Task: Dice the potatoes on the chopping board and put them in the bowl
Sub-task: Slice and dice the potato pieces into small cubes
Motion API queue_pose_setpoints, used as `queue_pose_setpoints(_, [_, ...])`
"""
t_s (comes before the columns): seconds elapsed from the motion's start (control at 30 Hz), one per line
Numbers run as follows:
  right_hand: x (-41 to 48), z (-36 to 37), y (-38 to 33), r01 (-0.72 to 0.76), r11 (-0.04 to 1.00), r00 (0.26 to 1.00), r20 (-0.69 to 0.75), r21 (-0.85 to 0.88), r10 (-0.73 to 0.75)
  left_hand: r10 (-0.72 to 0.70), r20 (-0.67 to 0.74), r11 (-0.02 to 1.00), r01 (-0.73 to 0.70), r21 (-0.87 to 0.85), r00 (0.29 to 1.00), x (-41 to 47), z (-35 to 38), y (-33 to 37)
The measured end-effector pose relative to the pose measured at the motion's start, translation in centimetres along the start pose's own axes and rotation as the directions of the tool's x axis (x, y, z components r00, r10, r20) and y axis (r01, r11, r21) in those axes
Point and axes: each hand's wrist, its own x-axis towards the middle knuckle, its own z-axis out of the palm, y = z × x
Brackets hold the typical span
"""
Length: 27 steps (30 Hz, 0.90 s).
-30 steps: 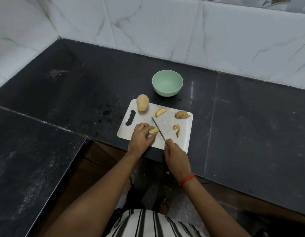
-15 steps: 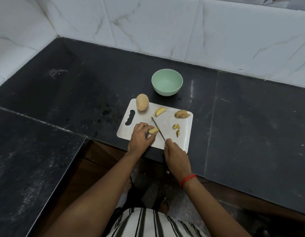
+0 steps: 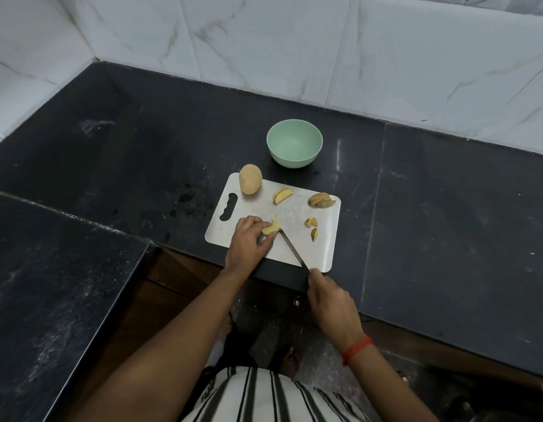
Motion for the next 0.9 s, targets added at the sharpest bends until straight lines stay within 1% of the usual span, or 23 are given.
queue_pose_setpoints(0.13, [-2.3, 0.2, -0.1, 0.041, 0.999, 0.996, -0.076, 0.034, -0.039, 0.005, -0.002, 1.000, -0.005, -0.011, 1.000, -0.2, -0.2, 0.0])
queue_pose_setpoints(0.27, [0.9, 0.7, -2.1, 0.037, 0.996, 0.991, -0.128, 0.086, -0.025, -0.003, -0.006, 1.000, 0.003, -0.003, 1.000, -0.3, -0.3, 0.1])
queue_pose_setpoints(0.43, [4.9, 1.2, -3.7, 0.033, 0.997, 0.996, -0.083, 0.063, -0.028, -0.011, -0.006, 1.000, 0.011, -0.015, 1.000, -0.2, -0.2, 0.1])
queue_pose_setpoints(0.67, [5.3, 1.5, -3.4, 0.049, 0.999, 0.998, -0.040, 0.011, -0.049, 0.013, -0.023, 1.000, -0.013, -0.018, 1.000, -0.2, -0.3, 0.1])
queue_pose_setpoints(0.9, [5.5, 1.2, -3.3, 0.068, 0.998, 0.998, -0.005, -0.001, -0.068, 0.021, -0.016, 1.000, -0.021, -0.011, 1.000, -0.2, -0.2, 0.0])
